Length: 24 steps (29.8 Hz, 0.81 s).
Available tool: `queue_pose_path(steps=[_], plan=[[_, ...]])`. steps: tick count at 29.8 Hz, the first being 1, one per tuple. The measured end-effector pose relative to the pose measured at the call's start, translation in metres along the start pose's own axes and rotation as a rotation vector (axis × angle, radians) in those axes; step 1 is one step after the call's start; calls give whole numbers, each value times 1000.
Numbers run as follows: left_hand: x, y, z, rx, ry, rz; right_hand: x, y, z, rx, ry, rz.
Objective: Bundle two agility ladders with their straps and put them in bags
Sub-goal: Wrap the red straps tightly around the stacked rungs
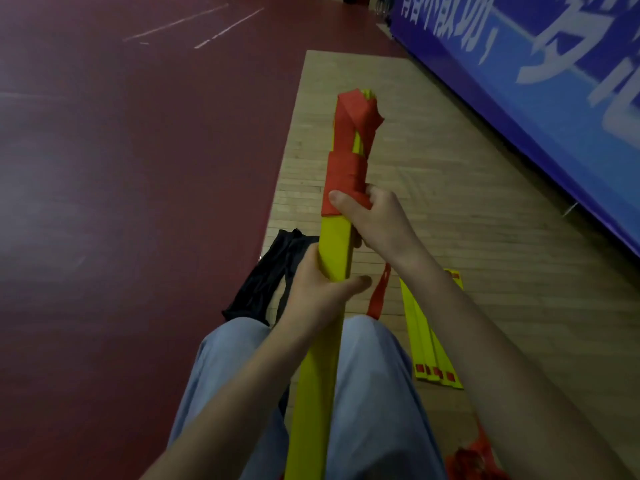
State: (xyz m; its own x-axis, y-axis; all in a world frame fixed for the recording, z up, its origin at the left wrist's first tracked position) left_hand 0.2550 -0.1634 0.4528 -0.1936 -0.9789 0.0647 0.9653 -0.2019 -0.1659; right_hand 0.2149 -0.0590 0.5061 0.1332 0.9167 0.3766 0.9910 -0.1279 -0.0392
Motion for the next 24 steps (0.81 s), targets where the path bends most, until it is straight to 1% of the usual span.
queue_pose_path(steps=[1,2,4,7,9,10,12,13,14,15,16,17,18,20,22,24], plan=[[2,2,1,28,-3,12,1,2,-1,-3,-33,-41],[5,2,1,59,46,-1,4,4,-2,-12,-82,-95],[9,2,0,118,275,-88,9,6,2,-25,-194,-193],[3,13,2,207,768,-319,8,8,11,-87,-295,-324],[-4,17,3,245,1073,-534,4,13,13,-138,-283,-363],[-6,14,-1,236,1090,-577,2,16,13,-148,-261,-340],[-2,23,-19,138,670,-409,4,18,14,-158,-237,-277],[10,27,-19,183,561,-470,5,18,13,-169,-239,-250],[13,25,-17,211,515,-507,7,18,12,-181,-234,-225],[13,21,-12,241,478,-477,9,17,10,-184,-208,-198],[11,15,-10,256,463,-375,9,16,8,-185,-168,-167],[9,13,-5,289,414,-310,9,15,8,-186,-130,-146],[10,17,-5,255,323,-307,9,15,8,-191,-107,-134],[6,16,-9,178,177,-211,6,16,9,-204,-96,-135],[6,18,-8,196,164,-151,3,18,10,-223,-110,-163],[9,20,-9,237,250,-127,3,22,15,-239,-160,-221]])
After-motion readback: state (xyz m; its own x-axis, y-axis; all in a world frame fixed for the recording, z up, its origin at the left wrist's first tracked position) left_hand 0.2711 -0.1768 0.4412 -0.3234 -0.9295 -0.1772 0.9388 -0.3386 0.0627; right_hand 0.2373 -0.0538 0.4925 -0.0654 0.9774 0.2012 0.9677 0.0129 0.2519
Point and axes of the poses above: each hand's wrist, its own y-axis away from the middle knuckle, its own x-axis out of the back of the hand, z = x × y, the point moved 2 cm from there along -y, towards the middle knuckle, and after that the axes turned 11 degrees about -x, right-handed, at the moved point
